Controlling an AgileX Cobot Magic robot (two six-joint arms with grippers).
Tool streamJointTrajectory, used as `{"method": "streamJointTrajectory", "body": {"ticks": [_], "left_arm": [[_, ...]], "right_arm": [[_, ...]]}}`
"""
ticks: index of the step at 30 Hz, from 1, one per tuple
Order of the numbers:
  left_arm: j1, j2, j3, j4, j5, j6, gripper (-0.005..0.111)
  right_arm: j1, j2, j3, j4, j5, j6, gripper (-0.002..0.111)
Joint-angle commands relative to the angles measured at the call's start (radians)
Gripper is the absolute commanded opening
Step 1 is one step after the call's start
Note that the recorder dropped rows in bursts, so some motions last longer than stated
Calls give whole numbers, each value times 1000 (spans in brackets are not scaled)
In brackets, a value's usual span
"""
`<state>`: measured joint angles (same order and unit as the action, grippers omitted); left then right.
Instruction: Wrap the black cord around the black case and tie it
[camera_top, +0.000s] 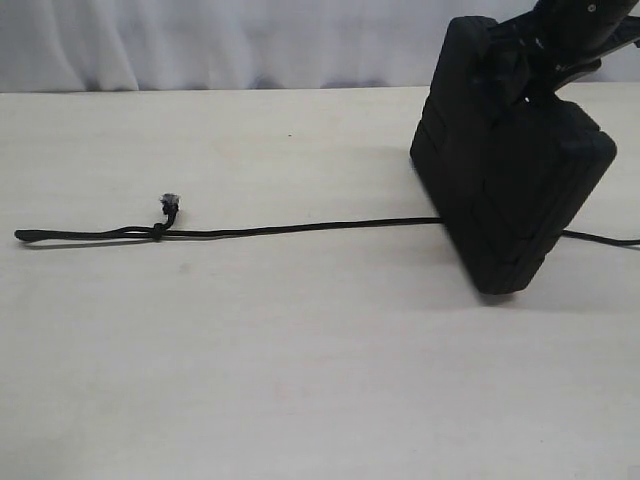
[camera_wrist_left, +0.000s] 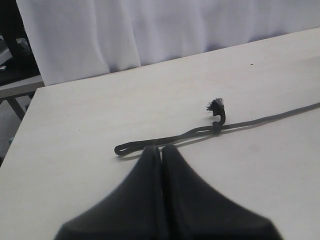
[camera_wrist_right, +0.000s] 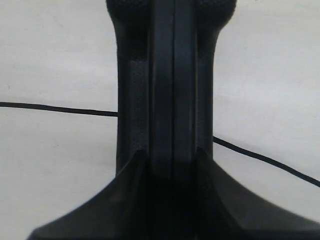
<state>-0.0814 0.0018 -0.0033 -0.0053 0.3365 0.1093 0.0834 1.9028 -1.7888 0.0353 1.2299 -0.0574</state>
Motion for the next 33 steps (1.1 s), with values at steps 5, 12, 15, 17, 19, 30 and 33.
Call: {"method": "streamJointTrajectory", "body": {"ticks": [5,12,15,17,19,30,33], "left_arm": [[-5,-2,3,-5,-13,-6,0],[-5,-2,3,-5,-13,-6,0],[-5,-2,3,-5,-13,-6,0],[-5,-2,3,-5,-13,-6,0],[-5,-2,3,-5,-13,-6,0],[-5,-2,3,-5,-13,-6,0],[-5,-2,3,-5,-13,-6,0]], "right_arm": [[1,3,0,-14,-9,-39,4],[1,3,0,-14,-9,-44,18],[1,3,0,-14,-9,-54,31],[1,3,0,-14,-9,-54,34],[1,3,0,-14,-9,-54,34],[1,-21,-2,5,-40,-54,34],[1,-25,-2,5,-52,-54,34]]}}
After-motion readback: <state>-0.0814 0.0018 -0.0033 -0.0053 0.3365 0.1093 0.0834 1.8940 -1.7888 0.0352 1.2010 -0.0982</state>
